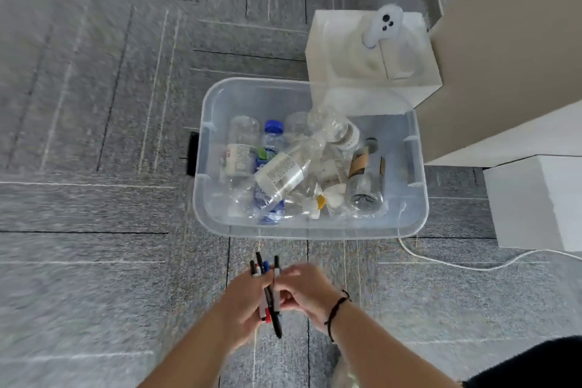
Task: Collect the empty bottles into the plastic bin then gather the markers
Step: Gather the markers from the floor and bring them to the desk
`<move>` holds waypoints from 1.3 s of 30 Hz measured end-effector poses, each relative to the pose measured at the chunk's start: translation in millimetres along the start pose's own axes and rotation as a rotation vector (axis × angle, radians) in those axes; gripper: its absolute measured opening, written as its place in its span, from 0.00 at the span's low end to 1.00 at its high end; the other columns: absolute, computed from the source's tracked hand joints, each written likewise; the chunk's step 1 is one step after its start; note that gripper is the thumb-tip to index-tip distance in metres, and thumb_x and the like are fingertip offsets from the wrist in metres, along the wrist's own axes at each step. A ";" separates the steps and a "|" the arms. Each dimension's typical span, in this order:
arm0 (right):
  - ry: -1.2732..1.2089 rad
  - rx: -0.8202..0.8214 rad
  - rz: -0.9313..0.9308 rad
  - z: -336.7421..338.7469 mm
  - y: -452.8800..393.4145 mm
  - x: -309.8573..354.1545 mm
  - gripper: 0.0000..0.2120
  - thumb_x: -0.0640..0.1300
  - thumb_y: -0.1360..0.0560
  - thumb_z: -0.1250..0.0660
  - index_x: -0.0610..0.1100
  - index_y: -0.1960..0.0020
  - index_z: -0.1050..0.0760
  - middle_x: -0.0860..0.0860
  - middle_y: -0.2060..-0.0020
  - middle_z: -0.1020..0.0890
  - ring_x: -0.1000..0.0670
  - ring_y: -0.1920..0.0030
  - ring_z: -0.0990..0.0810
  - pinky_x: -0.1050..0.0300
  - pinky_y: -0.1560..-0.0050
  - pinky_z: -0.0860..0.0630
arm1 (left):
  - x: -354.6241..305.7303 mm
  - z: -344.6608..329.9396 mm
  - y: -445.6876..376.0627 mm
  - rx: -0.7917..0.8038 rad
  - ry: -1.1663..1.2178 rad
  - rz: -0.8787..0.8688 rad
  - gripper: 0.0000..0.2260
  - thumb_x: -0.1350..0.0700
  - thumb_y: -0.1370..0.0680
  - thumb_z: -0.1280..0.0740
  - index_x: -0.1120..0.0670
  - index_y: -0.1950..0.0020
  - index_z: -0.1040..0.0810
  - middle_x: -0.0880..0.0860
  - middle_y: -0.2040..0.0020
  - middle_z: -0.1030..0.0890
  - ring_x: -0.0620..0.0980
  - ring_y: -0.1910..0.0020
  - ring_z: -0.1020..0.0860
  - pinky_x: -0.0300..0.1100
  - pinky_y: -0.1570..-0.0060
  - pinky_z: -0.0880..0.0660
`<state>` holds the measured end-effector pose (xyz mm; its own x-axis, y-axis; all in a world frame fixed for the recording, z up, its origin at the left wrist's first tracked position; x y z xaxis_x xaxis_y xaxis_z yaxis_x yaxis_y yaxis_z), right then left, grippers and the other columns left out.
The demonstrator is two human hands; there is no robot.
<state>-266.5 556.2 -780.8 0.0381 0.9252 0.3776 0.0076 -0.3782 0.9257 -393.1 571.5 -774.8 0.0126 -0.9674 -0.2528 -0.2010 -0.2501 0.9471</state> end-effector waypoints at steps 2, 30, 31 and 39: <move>0.053 0.046 -0.003 -18.3 43.4 18.9 0.06 0.38 0.27 0.25 0.39 0.52 0.19 0.43 0.55 0.15 0.47 0.57 0.14 0.52 0.52 0.15 | -6.9 7.1 50.5 -0.023 0.053 0.023 0.12 0.62 0.17 0.39 0.67 0.38 0.23 0.67 0.42 0.17 0.65 0.46 0.16 0.56 0.52 0.18; -0.361 -0.339 0.637 267.0 776.6 271.7 0.06 0.41 0.26 0.30 0.38 0.59 0.20 0.47 0.68 0.20 0.52 0.71 0.23 0.58 0.66 0.25 | -219.0 -496.3 710.5 0.383 -0.694 -0.487 0.13 0.54 0.17 0.38 0.58 0.44 0.15 0.61 0.46 0.14 0.51 0.56 0.14 0.45 0.61 0.19; -0.361 -0.363 0.645 286.9 784.8 267.5 0.07 0.40 0.24 0.31 0.41 0.62 0.22 0.48 0.69 0.21 0.54 0.72 0.24 0.63 0.68 0.26 | -215.0 -519.7 713.0 0.421 -0.744 -0.512 0.13 0.54 0.16 0.39 0.57 0.42 0.16 0.57 0.46 0.13 0.49 0.55 0.14 0.44 0.64 0.18; -0.509 -0.628 0.709 432.4 806.6 249.8 0.08 0.39 0.21 0.32 0.39 0.59 0.22 0.52 0.66 0.20 0.54 0.66 0.22 0.62 0.62 0.26 | -201.0 -688.1 680.6 0.681 -0.979 -0.630 0.10 0.54 0.17 0.38 0.52 0.43 0.16 0.49 0.47 0.12 0.42 0.52 0.15 0.35 0.61 0.21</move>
<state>181.3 468.3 50.9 0.2449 0.3245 0.9136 -0.6890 -0.6047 0.3995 141.6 569.1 56.5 -0.3597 -0.1998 -0.9114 -0.8658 -0.2928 0.4058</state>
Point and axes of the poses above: each hand's wrist, its own y-axis away from the middle knuckle, its own z-axis out of the back of the hand, x = y × z, the point moved 5 cm from there along -y, towards the middle knuckle
